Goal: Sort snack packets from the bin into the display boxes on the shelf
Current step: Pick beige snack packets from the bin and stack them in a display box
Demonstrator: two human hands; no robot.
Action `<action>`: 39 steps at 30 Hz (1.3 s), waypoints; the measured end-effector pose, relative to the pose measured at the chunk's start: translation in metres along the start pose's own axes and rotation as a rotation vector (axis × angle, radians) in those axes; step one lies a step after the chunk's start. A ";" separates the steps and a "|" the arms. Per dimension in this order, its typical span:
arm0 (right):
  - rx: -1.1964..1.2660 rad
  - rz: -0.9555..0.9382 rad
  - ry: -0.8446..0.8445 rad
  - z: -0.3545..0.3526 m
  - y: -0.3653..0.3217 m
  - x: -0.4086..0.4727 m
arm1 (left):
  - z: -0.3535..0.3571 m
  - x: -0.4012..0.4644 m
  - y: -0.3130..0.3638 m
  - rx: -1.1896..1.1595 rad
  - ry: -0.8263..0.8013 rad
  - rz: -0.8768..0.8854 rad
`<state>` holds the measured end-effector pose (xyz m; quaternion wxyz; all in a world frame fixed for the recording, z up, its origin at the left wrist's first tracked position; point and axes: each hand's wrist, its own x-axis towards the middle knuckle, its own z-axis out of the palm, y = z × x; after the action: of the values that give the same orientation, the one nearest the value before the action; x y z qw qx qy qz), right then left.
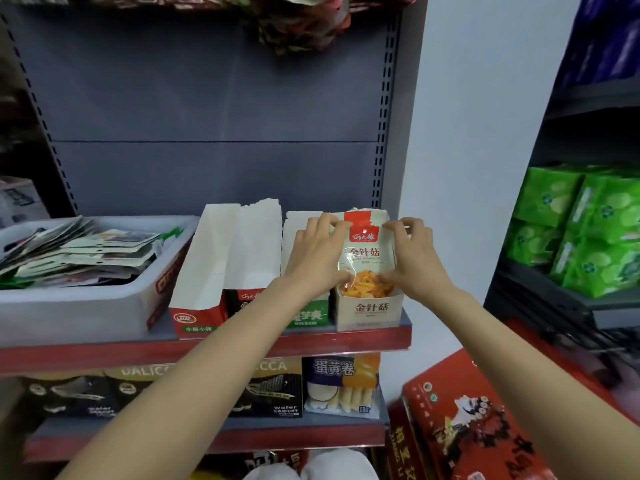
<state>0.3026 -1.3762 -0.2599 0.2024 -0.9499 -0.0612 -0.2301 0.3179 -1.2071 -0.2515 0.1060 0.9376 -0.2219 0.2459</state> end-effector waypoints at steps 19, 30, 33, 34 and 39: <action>0.427 -0.460 -0.102 0.074 -0.207 0.028 | -0.112 -0.101 -0.174 -0.128 0.335 -0.311; 0.316 -0.404 -0.480 0.144 -0.345 0.076 | -0.129 -0.149 -0.342 -0.160 0.014 -0.680; 0.222 -0.376 -0.560 0.151 -0.352 0.080 | -0.128 -0.149 -0.343 -0.191 -0.046 -0.641; 0.201 -0.393 -0.548 0.154 -0.354 0.080 | -0.128 -0.149 -0.344 -0.190 -0.049 -0.640; 0.229 -0.495 -0.384 0.160 -0.353 0.075 | -0.125 -0.155 -0.351 -0.177 -0.030 -0.663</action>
<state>0.3615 -0.9867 -0.2292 0.2305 -0.9034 -0.3525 -0.0805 0.3099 -0.8035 -0.2541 0.2576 0.9494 0.0727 0.1641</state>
